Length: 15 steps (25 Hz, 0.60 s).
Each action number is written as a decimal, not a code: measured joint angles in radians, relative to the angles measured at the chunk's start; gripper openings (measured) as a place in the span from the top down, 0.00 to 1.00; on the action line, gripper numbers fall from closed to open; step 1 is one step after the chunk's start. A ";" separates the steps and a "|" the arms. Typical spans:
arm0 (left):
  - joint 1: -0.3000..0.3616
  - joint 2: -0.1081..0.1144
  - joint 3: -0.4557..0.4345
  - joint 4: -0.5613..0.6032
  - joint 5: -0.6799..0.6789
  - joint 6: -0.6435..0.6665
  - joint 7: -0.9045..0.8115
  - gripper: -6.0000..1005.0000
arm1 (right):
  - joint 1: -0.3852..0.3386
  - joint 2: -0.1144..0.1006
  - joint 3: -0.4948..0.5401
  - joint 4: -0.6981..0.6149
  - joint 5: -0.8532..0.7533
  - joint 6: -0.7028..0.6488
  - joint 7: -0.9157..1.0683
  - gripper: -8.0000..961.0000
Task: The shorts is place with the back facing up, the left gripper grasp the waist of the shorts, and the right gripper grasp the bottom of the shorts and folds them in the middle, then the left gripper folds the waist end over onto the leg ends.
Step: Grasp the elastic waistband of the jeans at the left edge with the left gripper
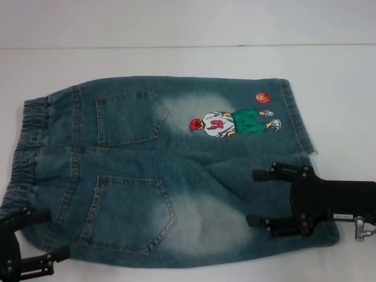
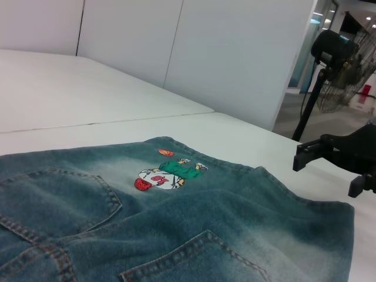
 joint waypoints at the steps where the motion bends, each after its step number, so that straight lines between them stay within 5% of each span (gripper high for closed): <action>1: -0.001 0.000 0.000 0.000 0.000 -0.001 0.000 0.07 | 0.000 0.000 -0.004 0.000 0.000 0.000 -0.002 0.05; 15: -0.011 0.000 -0.030 0.041 -0.001 -0.055 -0.063 0.08 | 0.014 -0.001 -0.010 0.000 0.003 0.014 0.006 0.05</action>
